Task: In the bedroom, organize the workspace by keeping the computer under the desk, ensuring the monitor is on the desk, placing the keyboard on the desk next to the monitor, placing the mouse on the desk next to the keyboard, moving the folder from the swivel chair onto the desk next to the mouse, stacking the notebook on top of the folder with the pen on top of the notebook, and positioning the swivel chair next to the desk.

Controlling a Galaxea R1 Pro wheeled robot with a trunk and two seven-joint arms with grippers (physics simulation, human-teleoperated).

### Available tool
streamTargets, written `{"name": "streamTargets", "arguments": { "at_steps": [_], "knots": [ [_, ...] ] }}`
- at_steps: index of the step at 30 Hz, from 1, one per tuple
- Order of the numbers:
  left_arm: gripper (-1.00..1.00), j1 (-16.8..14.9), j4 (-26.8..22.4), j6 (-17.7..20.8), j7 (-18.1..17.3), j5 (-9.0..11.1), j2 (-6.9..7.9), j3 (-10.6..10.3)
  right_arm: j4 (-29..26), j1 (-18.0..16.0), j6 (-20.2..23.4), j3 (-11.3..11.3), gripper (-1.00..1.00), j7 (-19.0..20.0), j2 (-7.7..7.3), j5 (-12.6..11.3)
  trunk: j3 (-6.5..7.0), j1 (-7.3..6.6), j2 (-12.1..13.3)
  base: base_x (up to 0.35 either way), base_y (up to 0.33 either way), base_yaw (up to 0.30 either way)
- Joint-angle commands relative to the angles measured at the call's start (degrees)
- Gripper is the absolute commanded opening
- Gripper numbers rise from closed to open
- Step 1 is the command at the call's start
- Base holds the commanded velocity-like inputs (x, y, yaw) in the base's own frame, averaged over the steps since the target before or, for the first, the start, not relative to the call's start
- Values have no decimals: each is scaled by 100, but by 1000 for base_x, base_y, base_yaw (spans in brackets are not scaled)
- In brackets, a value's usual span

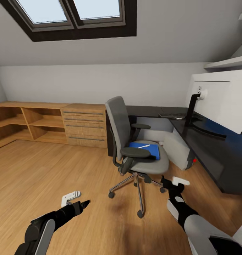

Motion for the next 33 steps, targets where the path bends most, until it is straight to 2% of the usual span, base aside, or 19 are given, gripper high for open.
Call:
{"name": "streamTargets", "arguments": {
  "at_steps": [1, 2, 4, 5, 9, 16, 21, 31, 33],
  "knots": [
    [100, -4, -5, 34, -39, -14, -7, 42, -9, -5, 21, -47, 100, 8, 1, -210, -6, -1, -3, 0, 0, 0],
    [100, -4, -5, 34, -39, -14, -7, 51, -23, -5, 52, -70, 100, 12, 1, -287, -6, -1, -3, 0, 0, 0],
    [100, -3, -6, 34, -39, -14, -7, 71, -110, -7, 202, -124, 100, 35, 7, -598, -6, -1, -3, 0, 0, 0],
    [100, -4, -6, 34, -39, -14, -7, 86, -193, -7, 330, -158, 100, 185, 13, -1094, -6, -1, -3, 0, 0, 0],
    [100, -4, -6, 27, -39, -21, -8, 87, -207, -4, 358, -175, 100, 238, 12, -1214, -6, -1, -3, 0, 0, 0],
    [100, -4, -6, 24, -39, -22, -7, 91, -211, -4, 319, -168, 100, 253, 66, -1238, -6, -1, -3, 4, 0, 0],
    [100, -4, -6, 27, -39, -19, -7, 99, -213, -4, 294, -171, 100, 248, 121, -1238, -6, -1, -3, 183, 0, 0],
    [100, -4, -6, 34, -39, -22, -7, 100, -338, -6, 286, -194, 100, 255, 110, -1260, -6, -1, -3, 142, 0, 0],
    [100, -4, -6, 34, -39, -22, -7, 101, -478, -5, 284, -257, 100, 262, 94, -1410, -6, -1, -3, 182, 0, 0]
  ]
}}
